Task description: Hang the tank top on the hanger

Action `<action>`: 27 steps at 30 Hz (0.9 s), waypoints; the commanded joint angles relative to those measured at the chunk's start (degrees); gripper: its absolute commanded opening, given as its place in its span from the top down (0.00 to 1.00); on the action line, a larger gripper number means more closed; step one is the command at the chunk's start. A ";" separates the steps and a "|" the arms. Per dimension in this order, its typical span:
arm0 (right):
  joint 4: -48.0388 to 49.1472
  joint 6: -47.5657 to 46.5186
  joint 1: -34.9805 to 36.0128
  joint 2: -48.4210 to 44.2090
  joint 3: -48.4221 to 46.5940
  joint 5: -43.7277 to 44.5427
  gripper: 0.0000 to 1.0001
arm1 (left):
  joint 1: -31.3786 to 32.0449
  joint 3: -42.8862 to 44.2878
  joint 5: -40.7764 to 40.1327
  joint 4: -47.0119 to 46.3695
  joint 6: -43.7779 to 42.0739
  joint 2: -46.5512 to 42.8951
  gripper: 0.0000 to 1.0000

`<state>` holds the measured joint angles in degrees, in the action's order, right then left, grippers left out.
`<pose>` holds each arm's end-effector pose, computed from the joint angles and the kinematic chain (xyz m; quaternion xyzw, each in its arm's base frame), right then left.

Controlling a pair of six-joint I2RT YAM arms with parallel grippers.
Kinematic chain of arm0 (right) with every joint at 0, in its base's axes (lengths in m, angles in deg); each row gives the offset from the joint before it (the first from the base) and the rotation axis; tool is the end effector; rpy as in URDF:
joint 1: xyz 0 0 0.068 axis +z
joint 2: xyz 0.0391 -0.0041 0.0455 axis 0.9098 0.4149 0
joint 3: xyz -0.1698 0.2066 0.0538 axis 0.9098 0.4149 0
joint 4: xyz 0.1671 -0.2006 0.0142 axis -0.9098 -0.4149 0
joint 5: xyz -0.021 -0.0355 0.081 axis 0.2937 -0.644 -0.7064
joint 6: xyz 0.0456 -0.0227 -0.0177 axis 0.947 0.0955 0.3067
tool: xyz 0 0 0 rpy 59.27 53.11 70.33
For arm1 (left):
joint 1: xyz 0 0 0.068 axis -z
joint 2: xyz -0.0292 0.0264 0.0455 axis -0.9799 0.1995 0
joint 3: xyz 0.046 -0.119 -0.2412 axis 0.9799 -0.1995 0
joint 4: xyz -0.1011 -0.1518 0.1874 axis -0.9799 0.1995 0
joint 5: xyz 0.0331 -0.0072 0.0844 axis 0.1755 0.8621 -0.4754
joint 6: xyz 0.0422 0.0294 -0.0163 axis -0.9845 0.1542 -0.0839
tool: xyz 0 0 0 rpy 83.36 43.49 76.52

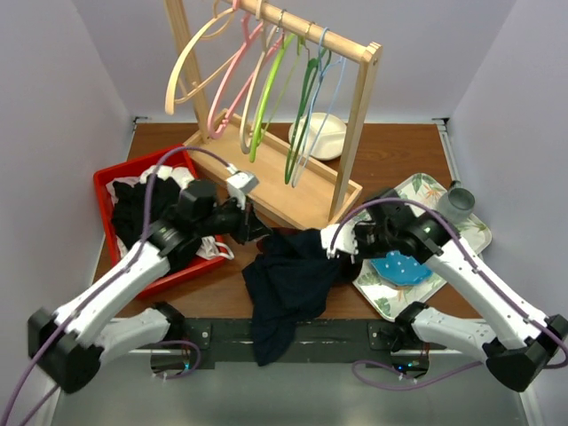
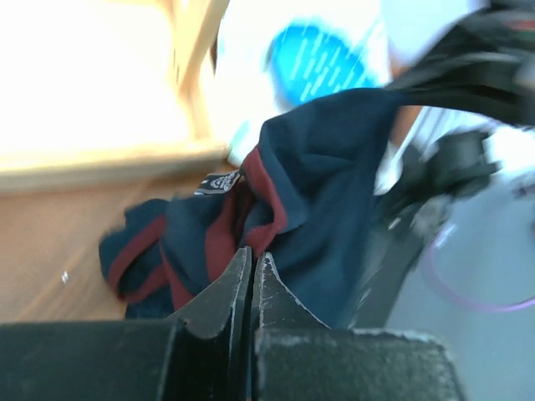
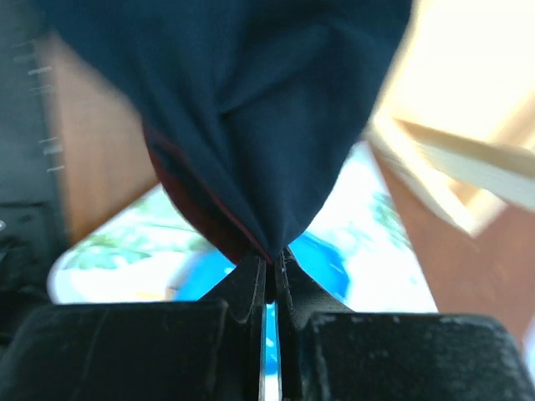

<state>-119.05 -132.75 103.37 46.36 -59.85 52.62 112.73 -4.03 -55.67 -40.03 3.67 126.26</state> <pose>0.1342 0.1137 0.3155 -0.7308 0.6262 0.0533 0.2665 0.1834 -0.1457 0.3000 0.2375 0.8084 -0.4125 0.3462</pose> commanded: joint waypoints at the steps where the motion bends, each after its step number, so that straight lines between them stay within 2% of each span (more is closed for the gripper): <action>1: 4.03 6.15 -4.39 -1.18 -10.17 5.90 1.00 | -0.31 5.79 -5.13 4.90 7.77 -12.96 1.00; 4: 6.84 9.31 -6.94 -0.13 -17.28 7.65 1.00 | -0.58 10.10 -4.87 6.31 9.27 -15.26 1.00; 10: 10.11 14.33 -10.46 4.80 -31.44 10.65 1.00 | -0.58 21.52 -4.61 8.60 8.49 -12.91 1.00; 19: 8.63 16.19 -11.26 8.05 -40.42 3.72 1.00 | -0.58 35.24 -5.31 13.96 1.99 -6.58 1.00; 20: 7.75 15.75 -11.35 8.23 -40.70 1.88 1.00 | -0.66 35.68 -4.61 14.14 1.80 -6.13 1.00; 21: 6.35 12.53 -11.26 8.23 -40.52 -3.79 1.00 | -0.58 35.60 -2.34 14.14 1.80 -5.96 1.00; 24: -1.65 4.61 -11.35 6.22 -34.22 -11.30 1.00 | -0.58 32.37 6.25 15.62 -0.04 -5.86 1.00; 26: -4.65 -2.16 -11.35 2.53 -23.51 -12.73 1.00 | -0.58 28.94 7.96 18.62 -0.92 -7.79 1.00; 27: -4.13 -4.19 -11.26 1.21 -19.38 -12.12 1.00 | -0.58 23.44 9.36 18.62 -0.49 -8.93 1.00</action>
<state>-114.68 -125.72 92.16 51.59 -91.12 47.17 112.29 27.73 -54.53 -25.61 5.55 119.90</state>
